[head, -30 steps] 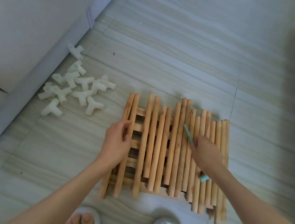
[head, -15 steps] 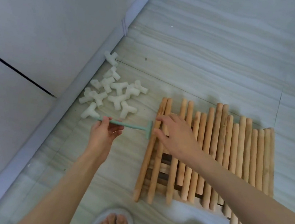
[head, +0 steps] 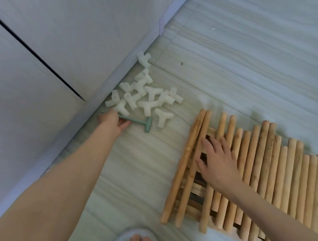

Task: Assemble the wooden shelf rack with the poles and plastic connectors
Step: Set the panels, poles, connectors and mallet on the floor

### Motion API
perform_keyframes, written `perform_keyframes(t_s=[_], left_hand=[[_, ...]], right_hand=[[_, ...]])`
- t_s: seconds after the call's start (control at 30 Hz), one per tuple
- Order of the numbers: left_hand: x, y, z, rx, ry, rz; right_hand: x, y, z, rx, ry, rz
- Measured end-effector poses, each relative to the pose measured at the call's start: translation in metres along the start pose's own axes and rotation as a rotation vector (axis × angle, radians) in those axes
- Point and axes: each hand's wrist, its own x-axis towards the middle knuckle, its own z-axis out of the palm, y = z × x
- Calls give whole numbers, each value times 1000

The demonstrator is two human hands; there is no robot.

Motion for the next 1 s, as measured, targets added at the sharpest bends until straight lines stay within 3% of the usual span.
perform_keyframes(t_s=[0.17,0.37,0.5,0.6,0.7,0.83,0.93,1.0], left_hand=[[-7,9,19,14,-62,60],[-49,-19,20,145,8,74],[-102,-63,38,351,-205,203],[-138,-100,56,590,-415,381],[-151,-135,62,977,-573,671],[-149,-162,58,1542,-591,912],[-161,-171,59,1401,-790,841],[-168,-174,60,1267,-783,855]], right_hand=[[0,2,-1,33,-2,-21],[-13,25,-11,52,93,-55],[-38,62,-16,76,233,81],[-60,100,-14,126,289,351],[-83,135,-9,221,275,612],[-96,143,6,259,156,658],[-92,133,3,301,226,589],[-90,129,0,375,312,531]])
